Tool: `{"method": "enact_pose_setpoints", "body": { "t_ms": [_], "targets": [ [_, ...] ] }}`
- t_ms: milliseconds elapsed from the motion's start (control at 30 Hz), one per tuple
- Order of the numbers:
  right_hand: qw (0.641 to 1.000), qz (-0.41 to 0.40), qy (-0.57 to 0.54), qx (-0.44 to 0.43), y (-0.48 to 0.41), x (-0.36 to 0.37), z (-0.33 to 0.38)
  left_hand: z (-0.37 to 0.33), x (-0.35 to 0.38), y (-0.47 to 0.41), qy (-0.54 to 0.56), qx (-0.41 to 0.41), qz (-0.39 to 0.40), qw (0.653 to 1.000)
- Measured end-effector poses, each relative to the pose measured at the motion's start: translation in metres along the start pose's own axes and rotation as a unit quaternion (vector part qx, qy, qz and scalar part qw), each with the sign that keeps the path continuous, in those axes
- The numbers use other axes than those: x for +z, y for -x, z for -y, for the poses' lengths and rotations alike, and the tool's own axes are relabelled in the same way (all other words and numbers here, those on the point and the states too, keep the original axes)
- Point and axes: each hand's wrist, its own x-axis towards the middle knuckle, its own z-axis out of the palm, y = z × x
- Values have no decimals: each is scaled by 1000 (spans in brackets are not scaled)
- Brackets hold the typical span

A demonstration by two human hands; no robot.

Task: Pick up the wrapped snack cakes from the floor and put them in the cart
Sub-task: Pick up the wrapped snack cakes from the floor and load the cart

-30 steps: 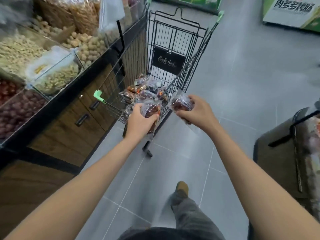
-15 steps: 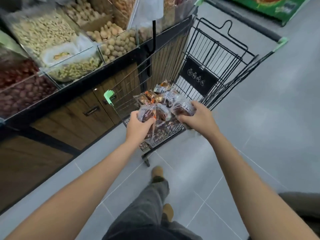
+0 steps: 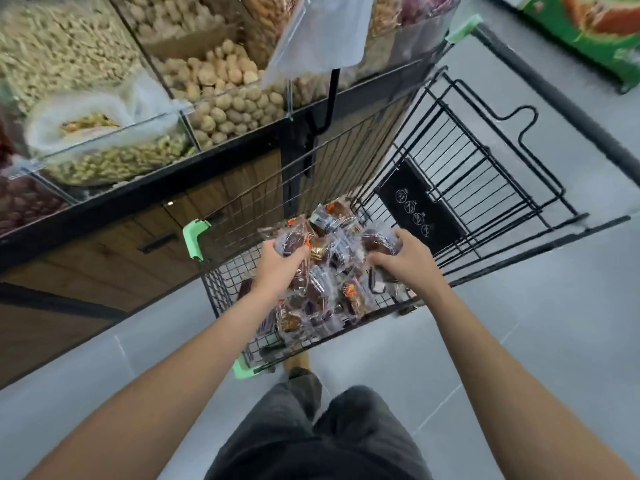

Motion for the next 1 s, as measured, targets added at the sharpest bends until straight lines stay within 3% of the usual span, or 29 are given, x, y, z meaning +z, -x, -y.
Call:
{"method": "enact_pose_setpoints", "body": {
  "t_ms": [200,400,567,800,1000],
  "targets": [
    [994,97,29,41,-65,20,-11,-4,32,-23,-17,-47,0,999],
    [980,182,37,74,-114,49,-41,-3,80,-40,50,-152,-25,987],
    [965,243,39,93,-152,60,-64,2,116,-55,54,-184,-116,975],
    [949,304,75,23,-194,103,-63,11,137,-85,42,-191,-207,959],
    [938,330,100,-29,-208,131,-73,22,138,-108,59,-254,-245,934]
  ]
}}
